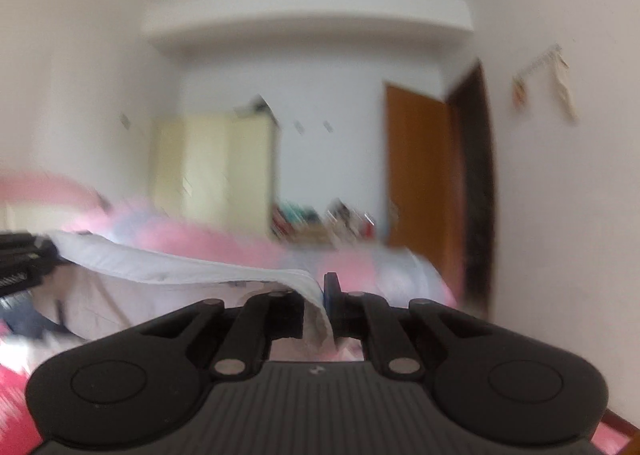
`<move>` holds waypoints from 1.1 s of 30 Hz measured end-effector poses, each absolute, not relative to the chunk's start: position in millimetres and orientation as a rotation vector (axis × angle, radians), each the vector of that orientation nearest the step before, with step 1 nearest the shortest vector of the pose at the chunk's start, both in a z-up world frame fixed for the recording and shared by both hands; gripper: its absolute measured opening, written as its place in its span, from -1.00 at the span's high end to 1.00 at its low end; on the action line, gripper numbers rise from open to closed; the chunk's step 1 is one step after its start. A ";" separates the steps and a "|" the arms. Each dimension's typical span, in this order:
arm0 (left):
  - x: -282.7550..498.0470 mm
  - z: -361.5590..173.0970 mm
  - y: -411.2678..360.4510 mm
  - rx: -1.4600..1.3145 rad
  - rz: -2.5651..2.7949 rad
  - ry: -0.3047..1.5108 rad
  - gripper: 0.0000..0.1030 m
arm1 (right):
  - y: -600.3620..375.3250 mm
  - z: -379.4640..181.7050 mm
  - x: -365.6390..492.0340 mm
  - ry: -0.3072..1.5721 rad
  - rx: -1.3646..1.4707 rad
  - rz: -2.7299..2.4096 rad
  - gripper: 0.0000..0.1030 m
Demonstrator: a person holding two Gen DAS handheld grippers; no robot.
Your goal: Fold clothes
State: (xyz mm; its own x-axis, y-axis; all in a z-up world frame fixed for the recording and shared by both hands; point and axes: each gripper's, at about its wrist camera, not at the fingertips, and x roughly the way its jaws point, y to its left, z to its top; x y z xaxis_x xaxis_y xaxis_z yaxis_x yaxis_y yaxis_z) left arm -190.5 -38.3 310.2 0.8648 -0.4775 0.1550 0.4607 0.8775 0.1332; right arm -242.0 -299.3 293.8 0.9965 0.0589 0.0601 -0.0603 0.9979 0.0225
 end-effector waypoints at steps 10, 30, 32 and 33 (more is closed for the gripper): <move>-211.0 462.3 -36.5 0.188 -0.418 -0.437 0.92 | -281.0 463.3 -251.9 -0.332 -0.074 0.104 0.87; -85.0 403.2 -78.2 0.268 -0.368 -0.248 0.91 | -268.3 447.4 -118.7 -0.148 -0.226 0.067 0.87; -48.5 371.6 -85.9 0.293 -0.351 -0.180 0.91 | -264.3 419.8 -83.4 -0.076 -0.246 0.057 0.87; -31.3 355.9 -86.0 0.302 -0.345 -0.146 0.91 | -261.9 404.3 -64.7 -0.036 -0.258 0.052 0.87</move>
